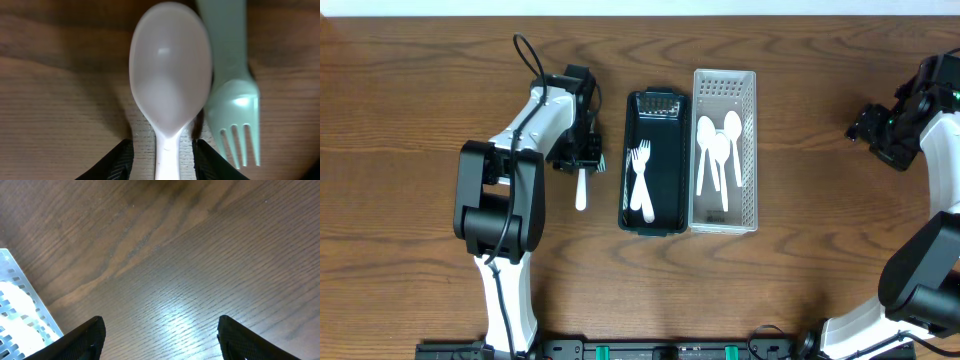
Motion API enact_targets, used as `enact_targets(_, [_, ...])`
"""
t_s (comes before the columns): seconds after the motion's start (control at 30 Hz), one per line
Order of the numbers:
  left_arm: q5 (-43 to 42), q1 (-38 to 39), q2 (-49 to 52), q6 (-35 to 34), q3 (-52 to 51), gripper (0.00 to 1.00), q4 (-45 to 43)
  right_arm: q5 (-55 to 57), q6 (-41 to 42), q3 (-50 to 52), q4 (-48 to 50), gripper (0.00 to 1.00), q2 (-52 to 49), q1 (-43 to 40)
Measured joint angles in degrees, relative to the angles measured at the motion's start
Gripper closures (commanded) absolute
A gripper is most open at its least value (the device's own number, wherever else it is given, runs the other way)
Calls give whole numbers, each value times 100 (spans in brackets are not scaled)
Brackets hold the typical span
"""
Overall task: Pack container
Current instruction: 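Carry the white spoon into the black tray and release it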
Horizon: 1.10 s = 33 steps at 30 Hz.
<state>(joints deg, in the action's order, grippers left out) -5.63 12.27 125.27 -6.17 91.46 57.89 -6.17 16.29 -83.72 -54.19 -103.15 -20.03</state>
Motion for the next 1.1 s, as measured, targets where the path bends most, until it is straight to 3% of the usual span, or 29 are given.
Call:
enact_targets(0.1, [0, 0, 0, -2, -48, 62, -15, -2, 0, 0, -2, 25, 0, 0])
enact_targets(0.37, [-2, 0, 0, -9, -48, 94, 2, 0, 0, 0, 0, 25, 0, 0])
enact_targets(0.6, [0, 0, 0, 20, 107, 94, 710, 0, 0, 0, 2, 25, 0, 0])
enact_targets(0.8, [-92, 136, -280, 22, 1158, 94, 1617, 0, -2, 0, 22, 25, 0, 0])
enact_targets(0.93, [-317, 688, -1191, 17, 1661, 94, 1287, 0, 0, 0, 52, 25, 0, 0])
enact_targets(1.0, [-365, 1123, -1644, -17, 1797, 85, 951, 0, 0, 0, 50, 25, 0, 0])
enact_targets(1.1, [-422, 1727, -1993, -299, 1886, 85, 494, 0, 0, 0, 52, 25, 0, 0])
